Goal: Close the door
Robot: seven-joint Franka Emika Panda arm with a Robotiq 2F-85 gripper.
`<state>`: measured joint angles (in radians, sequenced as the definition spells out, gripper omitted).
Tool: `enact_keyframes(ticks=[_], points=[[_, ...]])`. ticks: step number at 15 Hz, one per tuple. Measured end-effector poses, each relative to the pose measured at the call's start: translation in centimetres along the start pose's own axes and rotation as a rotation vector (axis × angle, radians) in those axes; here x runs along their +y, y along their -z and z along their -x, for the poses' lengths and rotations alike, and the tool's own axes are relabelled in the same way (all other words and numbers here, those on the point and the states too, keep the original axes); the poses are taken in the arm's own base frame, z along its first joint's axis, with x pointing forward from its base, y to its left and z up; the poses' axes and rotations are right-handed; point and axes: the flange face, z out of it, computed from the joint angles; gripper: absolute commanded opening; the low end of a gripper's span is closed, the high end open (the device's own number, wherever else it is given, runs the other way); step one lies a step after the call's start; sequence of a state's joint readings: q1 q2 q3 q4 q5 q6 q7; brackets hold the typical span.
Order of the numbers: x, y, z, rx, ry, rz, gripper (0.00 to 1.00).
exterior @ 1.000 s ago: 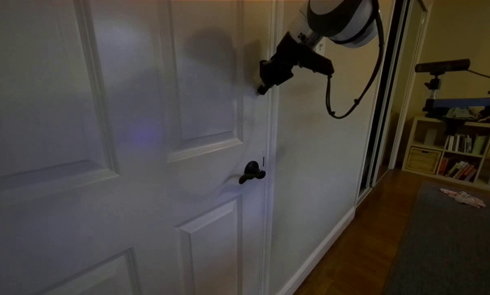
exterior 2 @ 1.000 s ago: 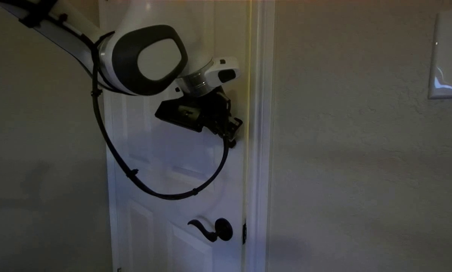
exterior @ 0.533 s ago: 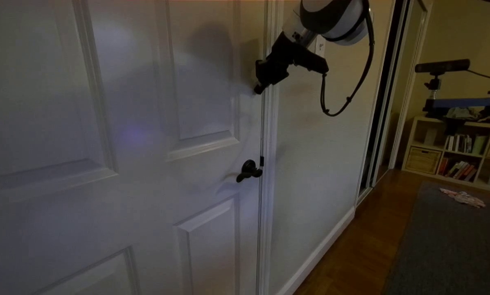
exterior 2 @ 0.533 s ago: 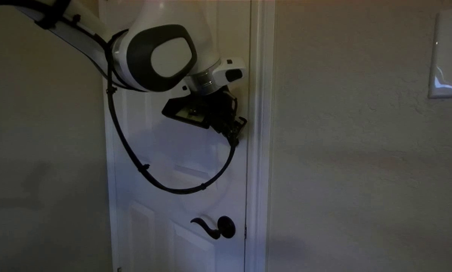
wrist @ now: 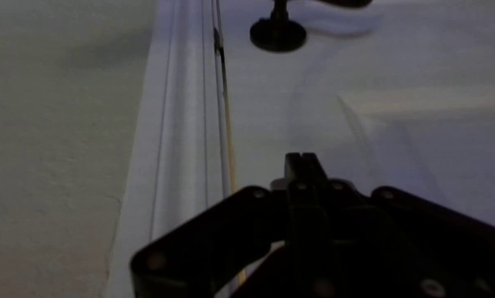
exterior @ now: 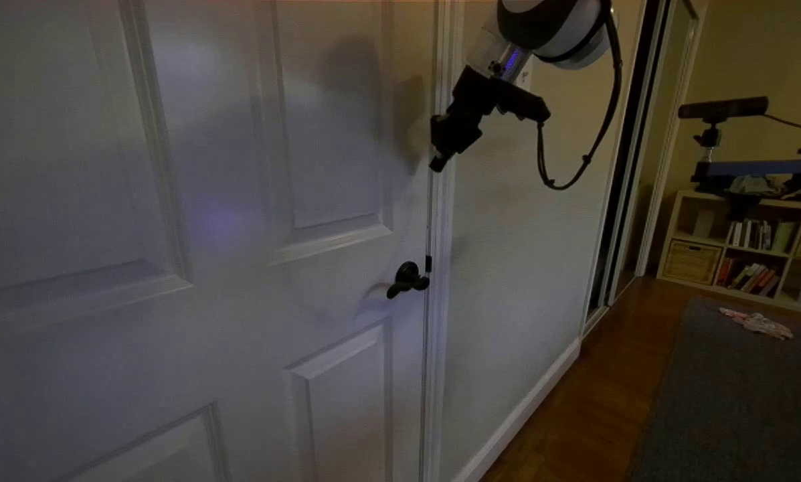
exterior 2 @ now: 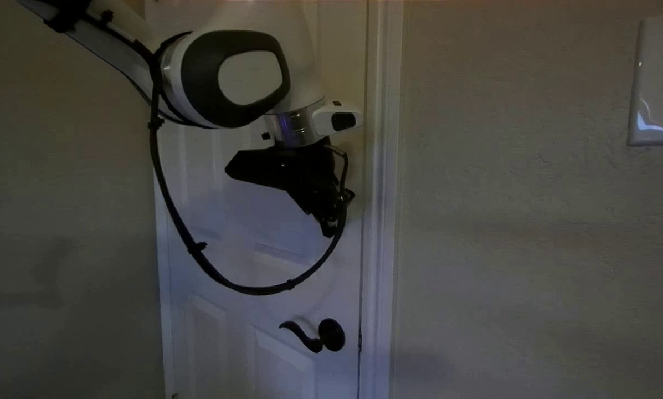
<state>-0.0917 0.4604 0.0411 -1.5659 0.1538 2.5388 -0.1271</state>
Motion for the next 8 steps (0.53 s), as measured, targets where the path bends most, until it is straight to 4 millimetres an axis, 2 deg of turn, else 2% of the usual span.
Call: enact_keyframes(ticks=[1,8], points=[[0.2,0.3,0.9,-0.055,0.022,-0.005,0.31],[1.0,4.2,9.2,-0.411,0.102,-0.035,0.73]])
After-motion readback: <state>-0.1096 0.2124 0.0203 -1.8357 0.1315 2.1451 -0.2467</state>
